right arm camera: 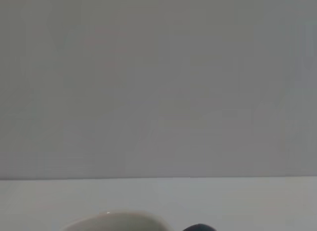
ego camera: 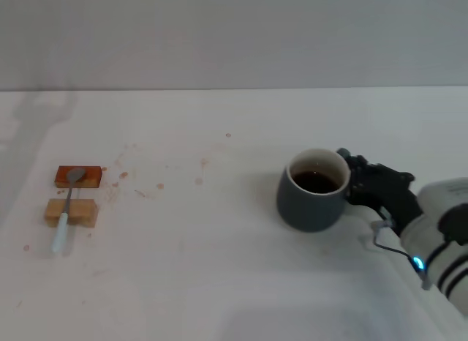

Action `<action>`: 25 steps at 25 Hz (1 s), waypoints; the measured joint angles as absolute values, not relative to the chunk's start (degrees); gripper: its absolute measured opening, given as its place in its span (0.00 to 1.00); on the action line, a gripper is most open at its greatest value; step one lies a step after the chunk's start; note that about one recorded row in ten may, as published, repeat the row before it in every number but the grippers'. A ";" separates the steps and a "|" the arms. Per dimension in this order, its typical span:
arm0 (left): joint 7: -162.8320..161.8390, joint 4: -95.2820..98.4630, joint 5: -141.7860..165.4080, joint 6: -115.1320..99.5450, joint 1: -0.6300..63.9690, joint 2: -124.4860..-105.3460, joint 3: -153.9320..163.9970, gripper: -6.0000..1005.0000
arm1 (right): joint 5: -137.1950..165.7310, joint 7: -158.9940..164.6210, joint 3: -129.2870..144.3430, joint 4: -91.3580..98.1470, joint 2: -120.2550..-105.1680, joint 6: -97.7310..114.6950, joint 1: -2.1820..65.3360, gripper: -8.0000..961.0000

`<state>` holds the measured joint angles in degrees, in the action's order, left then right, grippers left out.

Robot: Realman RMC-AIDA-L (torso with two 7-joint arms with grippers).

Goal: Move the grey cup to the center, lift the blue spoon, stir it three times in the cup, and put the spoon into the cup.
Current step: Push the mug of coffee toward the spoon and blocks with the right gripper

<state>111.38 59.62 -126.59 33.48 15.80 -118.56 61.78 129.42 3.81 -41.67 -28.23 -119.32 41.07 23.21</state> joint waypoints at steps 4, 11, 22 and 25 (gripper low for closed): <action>111.44 59.84 -127.77 35.10 14.83 -118.44 61.76 0.63 | 129.51 7.39 -39.08 -28.07 -119.35 39.13 26.59 0.07; 111.45 60.19 -127.84 36.29 14.28 -118.39 61.78 0.63 | 129.51 8.05 -37.28 -28.45 -119.44 36.85 29.63 0.07; 111.25 61.45 -127.89 38.25 13.20 -118.47 61.79 0.63 | 129.51 11.53 -34.62 -29.93 -119.26 31.57 32.87 0.06; 111.00 61.77 -127.89 38.79 12.89 -118.47 61.84 0.63 | 129.51 11.88 -34.49 -30.88 -119.22 29.41 33.21 0.06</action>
<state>111.00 61.77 -127.89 38.79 12.89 -118.47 61.84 129.51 11.88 -34.49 -30.88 -119.22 29.41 33.21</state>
